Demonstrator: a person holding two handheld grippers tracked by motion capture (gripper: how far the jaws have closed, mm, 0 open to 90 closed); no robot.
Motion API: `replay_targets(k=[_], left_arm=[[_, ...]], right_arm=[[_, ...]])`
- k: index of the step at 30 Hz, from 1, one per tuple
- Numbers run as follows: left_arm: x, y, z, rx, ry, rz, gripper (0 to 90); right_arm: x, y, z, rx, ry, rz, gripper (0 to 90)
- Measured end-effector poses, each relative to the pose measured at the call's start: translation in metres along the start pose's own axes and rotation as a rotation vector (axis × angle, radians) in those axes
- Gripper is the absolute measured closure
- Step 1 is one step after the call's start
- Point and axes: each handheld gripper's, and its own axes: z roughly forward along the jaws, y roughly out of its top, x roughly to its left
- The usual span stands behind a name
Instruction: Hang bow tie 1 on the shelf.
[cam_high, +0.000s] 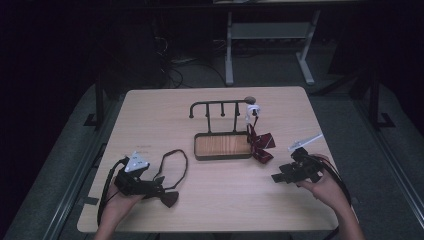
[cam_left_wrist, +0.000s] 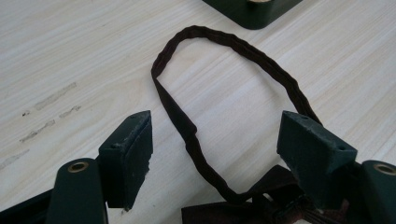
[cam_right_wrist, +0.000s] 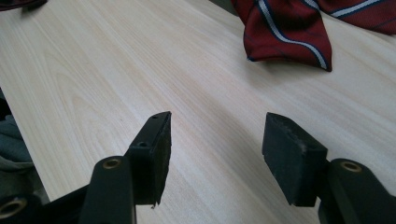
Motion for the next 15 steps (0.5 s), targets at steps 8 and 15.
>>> replay_targets(k=[8, 15], left_arm=[[0.003, 0.011, 0.0, 0.008, -0.003, 0.01, 27.7], [0.01, 0.019, 0.005, 0.038, 0.004, 0.017, 28.2]], right_arm=[[0.0, -0.007, 0.003, -0.001, 0.002, 0.005, 42.2], [0.0, -0.009, 0.007, 0.001, 0.005, 0.006, 42.2]])
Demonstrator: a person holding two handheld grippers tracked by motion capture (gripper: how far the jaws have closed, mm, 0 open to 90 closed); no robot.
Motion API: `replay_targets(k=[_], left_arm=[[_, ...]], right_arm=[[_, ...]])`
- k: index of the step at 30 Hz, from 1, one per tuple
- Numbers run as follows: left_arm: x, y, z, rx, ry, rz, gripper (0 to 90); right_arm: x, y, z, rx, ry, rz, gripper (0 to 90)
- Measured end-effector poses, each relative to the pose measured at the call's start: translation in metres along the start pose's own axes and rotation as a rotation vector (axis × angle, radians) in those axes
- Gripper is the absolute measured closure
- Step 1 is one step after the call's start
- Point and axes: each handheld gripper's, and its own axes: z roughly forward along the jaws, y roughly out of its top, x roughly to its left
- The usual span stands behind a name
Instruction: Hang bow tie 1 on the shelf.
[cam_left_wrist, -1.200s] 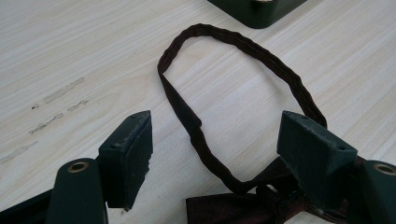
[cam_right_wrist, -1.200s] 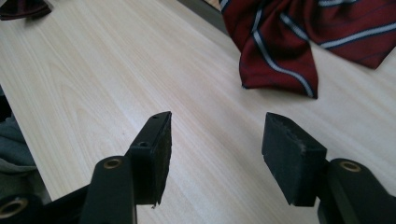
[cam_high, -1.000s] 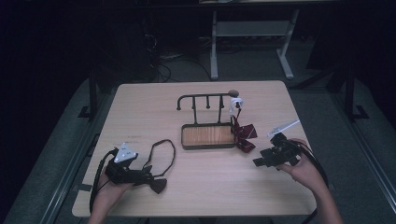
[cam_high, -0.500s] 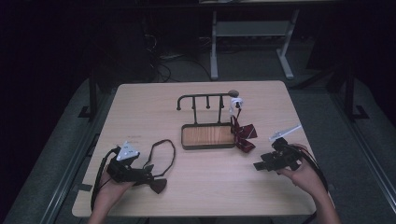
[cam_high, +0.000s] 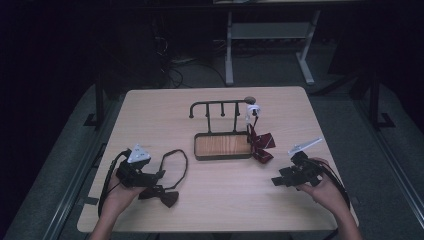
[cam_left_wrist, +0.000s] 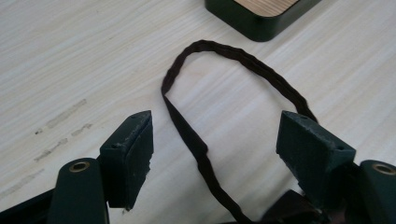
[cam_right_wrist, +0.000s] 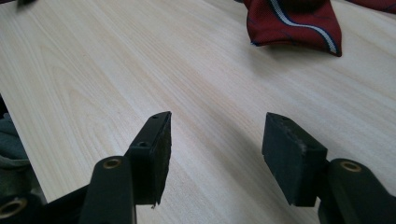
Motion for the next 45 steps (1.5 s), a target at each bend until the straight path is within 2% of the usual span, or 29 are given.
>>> replay_targets(k=[6, 7, 12, 14, 22, 24, 29, 34, 39, 45], left_arm=[[0.007, 0.013, 0.008, 0.032, -0.013, 0.018, 33.3], [0.009, 0.018, 0.011, 0.056, -0.02, 0.03, 34.3], [0.013, 0.026, 0.02, 0.085, -0.023, 0.036, 38.5], [0.016, 0.03, 0.026, 0.113, -0.029, 0.039, 40.4], [0.025, 0.036, 0.039, 0.153, -0.026, 0.035, 46.6], [0.029, 0.039, 0.045, 0.189, -0.027, 0.037, 47.2], [0.035, 0.044, 0.054, 0.217, -0.028, 0.035, 50.7], [0.038, 0.046, 0.06, 0.235, -0.03, 0.036, 54.0], [0.041, 0.049, 0.072, 0.281, -0.042, 0.032, 58.7], [0.045, 0.052, 0.079, 0.294, -0.041, 0.026, 64.2]], right_arm=[[-0.001, 0.0, 0.001, 0.0, -0.003, -0.011, 42.1], [-0.001, -0.001, 0.001, -0.003, 0.001, -0.01, 42.1], [-0.003, -0.002, -0.001, -0.008, 0.003, -0.004, 42.2], [-0.003, -0.003, -0.001, -0.012, 0.005, -0.001, 42.3], [-0.004, -0.003, -0.002, -0.017, 0.007, 0.0, 42.5], [-0.004, -0.003, -0.002, -0.017, 0.007, -0.001, 42.5], [-0.004, -0.003, -0.002, -0.018, 0.009, 0.0, 42.5], [-0.004, -0.003, -0.003, -0.022, 0.012, 0.001, 42.6], [-0.004, -0.003, -0.004, -0.023, 0.011, 0.002, 42.7], [-0.004, -0.003, -0.004, -0.026, 0.01, 0.0, 42.8]])
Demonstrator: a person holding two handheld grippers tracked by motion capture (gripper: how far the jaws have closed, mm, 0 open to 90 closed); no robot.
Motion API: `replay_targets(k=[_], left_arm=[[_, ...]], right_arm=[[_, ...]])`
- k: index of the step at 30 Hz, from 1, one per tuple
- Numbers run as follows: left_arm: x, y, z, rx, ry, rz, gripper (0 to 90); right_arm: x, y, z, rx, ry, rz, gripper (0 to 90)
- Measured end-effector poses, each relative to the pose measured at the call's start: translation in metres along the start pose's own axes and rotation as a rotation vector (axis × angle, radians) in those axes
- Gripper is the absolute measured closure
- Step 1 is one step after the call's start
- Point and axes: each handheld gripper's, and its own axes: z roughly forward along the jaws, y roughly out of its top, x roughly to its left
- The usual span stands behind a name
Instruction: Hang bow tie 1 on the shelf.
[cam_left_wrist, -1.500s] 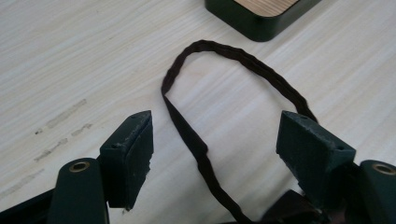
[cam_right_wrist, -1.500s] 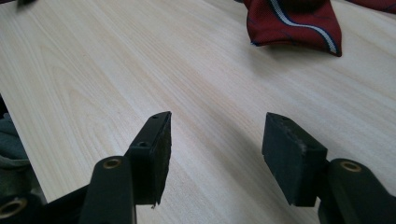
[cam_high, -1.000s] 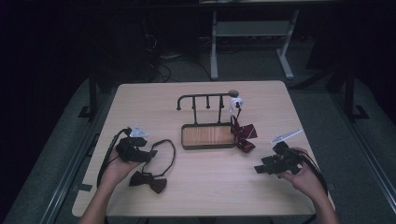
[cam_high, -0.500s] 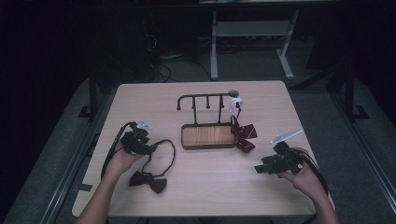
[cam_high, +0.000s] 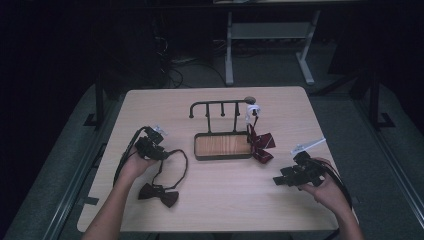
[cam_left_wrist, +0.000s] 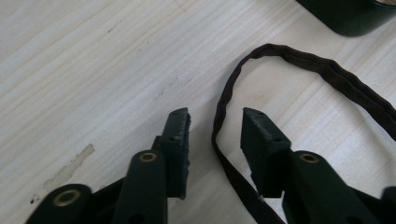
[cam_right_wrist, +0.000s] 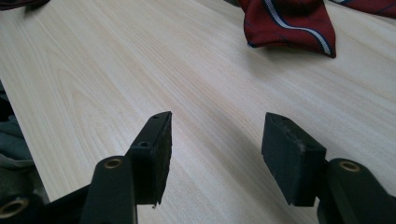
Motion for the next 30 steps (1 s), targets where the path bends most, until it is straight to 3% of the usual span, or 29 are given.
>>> replay_targets(k=[9, 23, 30], left_arm=[[0.001, 0.002, 0.009, 0.021, -0.007, -0.016, 68.8], [0.0, 0.002, 0.011, 0.041, -0.04, 0.022, 89.1], [-0.003, 0.002, 0.001, 0.007, -0.066, 0.029, 89.3]], right_arm=[[0.0, 0.0, -0.001, 0.0, 0.003, 0.0, 43.0], [0.002, 0.0, -0.003, -0.008, 0.003, -0.009, 43.5], [0.0, -0.001, -0.001, -0.006, 0.005, -0.002, 43.5]])
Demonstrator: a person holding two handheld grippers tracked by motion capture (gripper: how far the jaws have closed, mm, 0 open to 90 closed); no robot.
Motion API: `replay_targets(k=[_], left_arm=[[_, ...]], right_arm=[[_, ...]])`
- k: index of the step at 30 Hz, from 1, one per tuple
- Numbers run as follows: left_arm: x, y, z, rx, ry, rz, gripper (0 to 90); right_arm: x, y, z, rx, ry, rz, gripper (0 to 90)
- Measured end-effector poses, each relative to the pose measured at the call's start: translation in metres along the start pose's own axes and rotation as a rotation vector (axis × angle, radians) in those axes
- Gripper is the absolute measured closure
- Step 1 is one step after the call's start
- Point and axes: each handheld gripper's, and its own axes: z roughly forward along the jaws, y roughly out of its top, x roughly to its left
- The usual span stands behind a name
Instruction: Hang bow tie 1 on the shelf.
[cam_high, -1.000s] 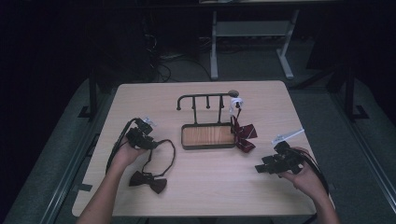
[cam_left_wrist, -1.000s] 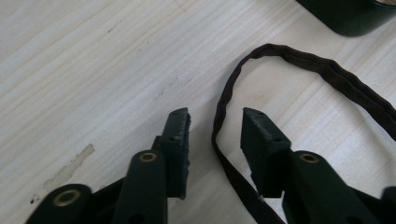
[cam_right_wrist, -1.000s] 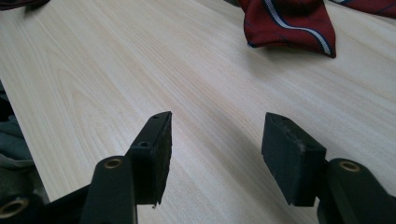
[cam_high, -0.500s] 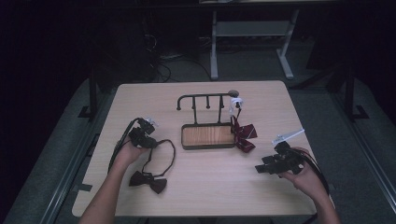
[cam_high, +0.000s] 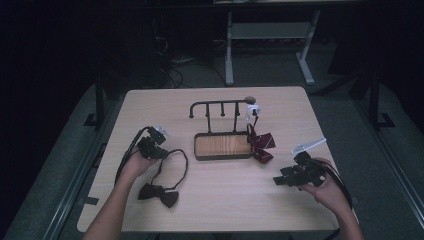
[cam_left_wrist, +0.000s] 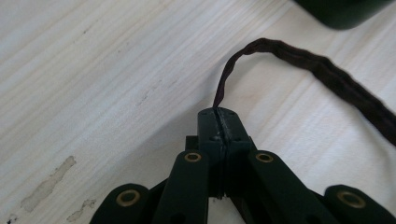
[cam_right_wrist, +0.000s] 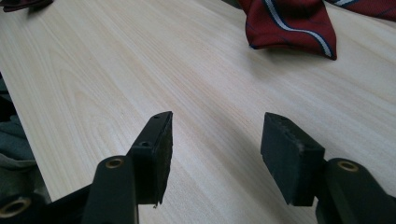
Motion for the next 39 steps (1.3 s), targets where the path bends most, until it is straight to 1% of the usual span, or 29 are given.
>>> replay_targets(k=[5, 6, 9, 11, 12, 15, 16, 19, 20, 24, 26, 30, 33, 34, 35, 36, 39], left_arm=[[-0.002, -0.001, -0.006, -0.01, -0.011, 0.014, 89.4], [-0.002, -0.001, -0.008, -0.009, -0.02, 0.021, 89.4], [-0.004, 0.0, -0.015, -0.006, -0.024, 0.043, 89.4], [-0.005, 0.0, -0.017, -0.008, -0.023, 0.046, 89.5], [-0.007, 0.001, -0.021, -0.009, -0.023, 0.053, 89.5], [-0.009, 0.002, -0.025, -0.015, -0.026, 0.062, 89.5], [-0.011, 0.003, -0.029, -0.016, -0.028, 0.077, 89.5], [-0.015, 0.002, -0.031, -0.019, -0.029, 0.08, 89.5], [-0.017, 0.002, -0.032, -0.017, -0.028, 0.095, 89.5], [-0.02, 0.001, -0.033, -0.007, -0.027, 0.103, 89.5], [-0.022, 0.001, -0.036, -0.015, -0.033, 0.102, 89.5], [-0.024, 0.001, -0.038, -0.013, -0.038, 0.109, 89.5], [-0.024, 0.001, -0.043, -0.014, -0.048, 0.12, 89.5], [-0.025, 0.002, -0.046, -0.025, -0.054, 0.126, 89.5], [-0.025, 0.002, -0.046, -0.025, -0.054, 0.126, 89.5], [-0.025, 0.003, -0.049, -0.033, -0.066, 0.127, 89.5], [-0.026, 0.003, -0.052, -0.035, -0.078, 0.133, 89.5]], right_arm=[[-0.001, -0.001, -0.001, -0.005, 0.002, 0.01, 43.5], [-0.001, -0.001, -0.001, -0.006, 0.003, 0.013, 43.5], [-0.003, -0.001, -0.002, -0.01, 0.006, 0.013, 43.5], [-0.003, -0.001, -0.002, -0.009, 0.006, 0.014, 43.5], [-0.004, -0.002, -0.001, -0.01, 0.007, 0.015, 43.5], [-0.005, -0.002, -0.001, -0.008, 0.007, 0.016, 43.5], [-0.005, -0.002, -0.001, -0.011, 0.009, 0.02, 43.5], [-0.006, -0.003, -0.002, -0.014, 0.012, 0.029, 43.5], [-0.007, -0.003, -0.002, -0.016, 0.014, 0.029, 43.5], [-0.009, -0.004, -0.002, -0.018, 0.018, 0.037, 43.5], [-0.01, -0.005, -0.002, -0.017, 0.019, 0.039, 43.5], [-0.012, -0.006, -0.002, -0.015, 0.025, 0.042, 43.5], [-0.012, -0.006, -0.003, -0.02, 0.027, 0.041, 43.4], [-0.012, -0.006, -0.003, -0.022, 0.026, 0.041, 43.4], [-0.013, -0.007, -0.004, -0.023, 0.027, 0.042, 43.5], [-0.013, -0.007, -0.004, -0.024, 0.029, 0.042, 43.4], [-0.013, -0.007, -0.006, -0.027, 0.029, 0.045, 43.4]])
